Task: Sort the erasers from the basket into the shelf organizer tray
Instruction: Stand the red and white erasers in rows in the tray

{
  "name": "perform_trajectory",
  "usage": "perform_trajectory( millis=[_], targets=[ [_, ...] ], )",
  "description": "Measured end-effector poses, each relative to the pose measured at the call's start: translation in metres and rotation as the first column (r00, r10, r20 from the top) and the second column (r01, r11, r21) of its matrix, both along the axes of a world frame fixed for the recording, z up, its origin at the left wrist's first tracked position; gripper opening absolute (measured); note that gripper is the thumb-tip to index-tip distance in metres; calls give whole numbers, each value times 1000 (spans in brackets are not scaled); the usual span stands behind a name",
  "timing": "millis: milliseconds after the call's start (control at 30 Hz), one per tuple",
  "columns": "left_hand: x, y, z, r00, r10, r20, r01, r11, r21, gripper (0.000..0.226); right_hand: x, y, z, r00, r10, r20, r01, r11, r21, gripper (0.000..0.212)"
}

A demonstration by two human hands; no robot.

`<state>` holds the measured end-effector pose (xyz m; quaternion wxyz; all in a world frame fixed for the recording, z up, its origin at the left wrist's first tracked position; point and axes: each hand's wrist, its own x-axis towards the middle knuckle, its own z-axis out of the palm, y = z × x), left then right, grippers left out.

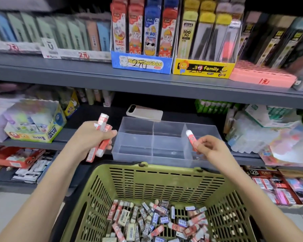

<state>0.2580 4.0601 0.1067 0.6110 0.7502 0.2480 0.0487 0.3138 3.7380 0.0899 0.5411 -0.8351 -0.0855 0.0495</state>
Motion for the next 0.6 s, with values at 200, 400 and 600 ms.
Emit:
perform_trajectory(
  millis=[200,400,600],
  targets=[
    [29,4,3,981,128,148,-76,947,-312,12,24,67,32,996,87,-7,-85,990,116,27],
    [38,0,-22,991,109,82,-47,838,-543,15,56,153,18,967,89,-241,-98,995,-27,14],
    [28,5,-34,990,118,83,-23,697,-717,32,85,200,-2,951,23,-308,-167,877,-450,11]
  ],
)
